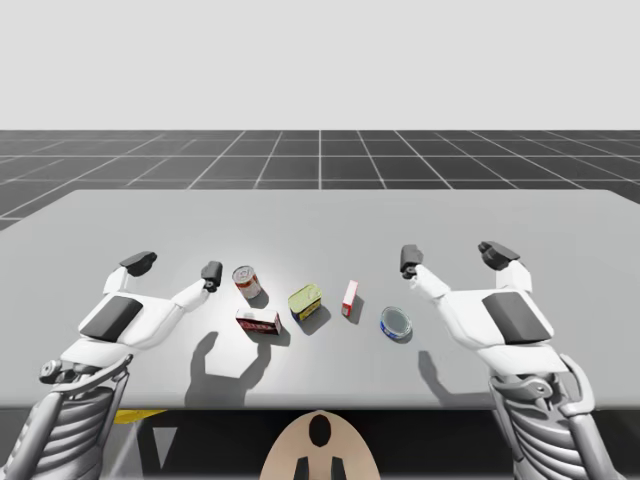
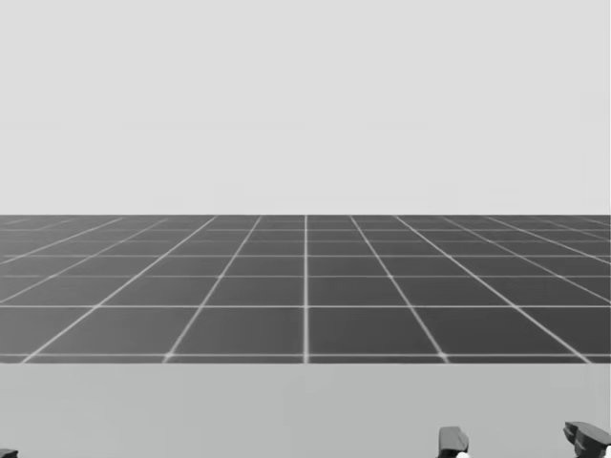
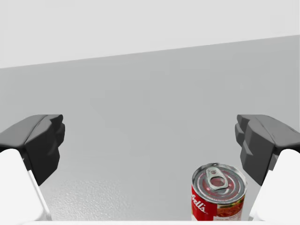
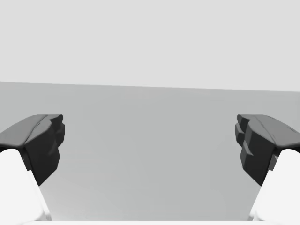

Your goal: Lift the tuna fish can off the table.

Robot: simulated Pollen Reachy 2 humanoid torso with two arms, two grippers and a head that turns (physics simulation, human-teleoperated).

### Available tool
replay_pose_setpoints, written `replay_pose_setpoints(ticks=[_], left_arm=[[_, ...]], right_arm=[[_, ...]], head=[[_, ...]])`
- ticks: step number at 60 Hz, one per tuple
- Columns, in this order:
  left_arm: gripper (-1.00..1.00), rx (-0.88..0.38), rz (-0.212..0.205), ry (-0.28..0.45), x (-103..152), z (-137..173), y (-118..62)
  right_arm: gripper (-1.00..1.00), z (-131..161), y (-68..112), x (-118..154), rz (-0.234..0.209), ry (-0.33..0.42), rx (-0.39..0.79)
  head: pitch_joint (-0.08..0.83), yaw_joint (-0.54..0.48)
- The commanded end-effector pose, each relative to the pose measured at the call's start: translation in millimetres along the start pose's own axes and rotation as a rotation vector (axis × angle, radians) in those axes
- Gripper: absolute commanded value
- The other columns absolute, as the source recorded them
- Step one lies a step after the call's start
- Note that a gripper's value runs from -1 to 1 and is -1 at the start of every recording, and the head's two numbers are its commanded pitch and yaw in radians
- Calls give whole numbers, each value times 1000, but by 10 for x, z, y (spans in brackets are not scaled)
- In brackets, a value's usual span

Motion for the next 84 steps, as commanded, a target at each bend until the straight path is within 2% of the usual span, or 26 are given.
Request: replay_pose_setpoints(ticks=[1, 3, 6, 8, 12, 22, 33, 39, 52, 64, 77, 84], left_arm=[[-1000, 1, -2, 1, -5, -6, -7], [-1000, 1, -2, 1, -5, -7, -9], [-1000, 2, 1, 1, -5, -8, -7], [-1000, 1, 6, 1, -4, -8, -5], [-1000, -7, 29, 0, 6, -6, 4], [-1000, 2, 99, -3, 21, -10, 47], [-1000, 11, 120, 9, 20, -14, 64], [-1000, 4, 148, 16, 34, -14, 82], [-1000, -3, 139, 17, 24, -30, 87], [-1000, -12, 136, 16, 20, -39, 93], [-1000, -19, 134, 16, 20, -47, 72], [-1000, -19, 134, 16, 17, -50, 70]], right_arm=[[-1000, 14, 7, -24, -16, 3, -31], [-1000, 11, 7, -24, -11, 5, -21], [-1000, -9, 7, -21, -33, 23, -15], [-1000, -14, 6, -20, -24, 17, -20], [-1000, -16, -5, -8, -33, 34, -6], [-1000, -28, -2, -14, -24, 24, -30], [-1000, -32, -7, -10, -15, 18, -26], [-1000, -32, -12, -8, -16, 19, -23], [-1000, -28, 0, -9, -13, 19, -13], [-1000, -28, 7, -17, -12, 23, -11], [-1000, -23, 14, -17, -15, 24, -5], [-1000, -19, 16, -16, -23, 29, 1]], head=[[10, 3], [11, 4], [16, 7], [23, 7], [48, 8], [216, 0], [371, 11], [439, -3], [554, -52], [665, -186], [742, -285], [756, -306]])
